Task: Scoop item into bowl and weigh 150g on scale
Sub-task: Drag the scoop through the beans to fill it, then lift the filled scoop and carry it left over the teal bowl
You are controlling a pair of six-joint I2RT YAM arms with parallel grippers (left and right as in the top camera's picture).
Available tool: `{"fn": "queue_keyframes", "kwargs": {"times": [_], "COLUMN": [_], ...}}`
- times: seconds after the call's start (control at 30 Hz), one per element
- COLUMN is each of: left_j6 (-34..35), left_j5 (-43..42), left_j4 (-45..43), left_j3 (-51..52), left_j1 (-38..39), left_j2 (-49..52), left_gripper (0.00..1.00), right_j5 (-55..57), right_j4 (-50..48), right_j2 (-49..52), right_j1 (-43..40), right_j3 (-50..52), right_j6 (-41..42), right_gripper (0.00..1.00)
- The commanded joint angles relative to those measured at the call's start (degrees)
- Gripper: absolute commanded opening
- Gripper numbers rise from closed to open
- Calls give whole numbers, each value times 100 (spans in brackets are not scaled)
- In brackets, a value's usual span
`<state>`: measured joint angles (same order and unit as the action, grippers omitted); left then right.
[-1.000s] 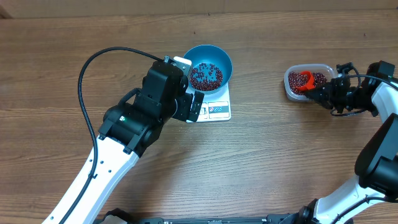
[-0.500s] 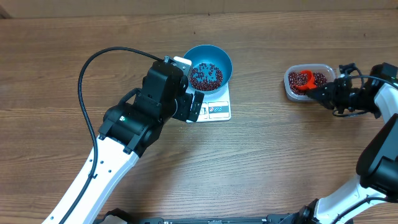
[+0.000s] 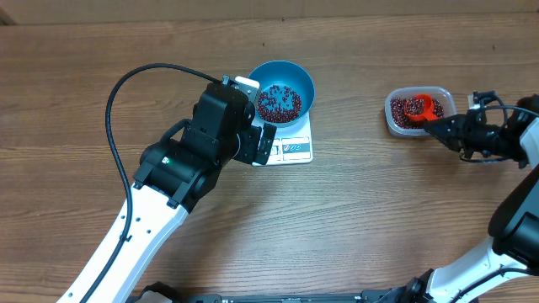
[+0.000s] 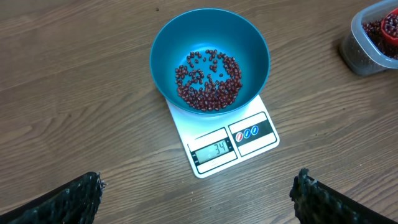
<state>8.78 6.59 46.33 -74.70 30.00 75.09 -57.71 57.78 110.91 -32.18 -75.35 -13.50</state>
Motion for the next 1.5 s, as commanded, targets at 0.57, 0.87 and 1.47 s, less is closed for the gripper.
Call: {"fn": "queue_keyframes", "kwargs": {"times": [0.57, 0.87, 1.47], "left_j6": [-105, -105, -105], "left_j5": [-48, -48, -48], "left_j4": [-4, -4, -4], "left_j3": [-118, -118, -118], "left_j1": [-9, -9, -9], "left_j2": [-83, -83, -83], "left_gripper": [100, 100, 99], "right_j5": [-1368, -1604, -2179], "right_j4": [533, 732, 730], "right_j2": [24, 24, 22], "right_j1": [-57, -44, 1484], "right_j3": [50, 50, 50], "right_j6": [-938, -1064, -1399], "right_gripper": [4, 4, 4]}}
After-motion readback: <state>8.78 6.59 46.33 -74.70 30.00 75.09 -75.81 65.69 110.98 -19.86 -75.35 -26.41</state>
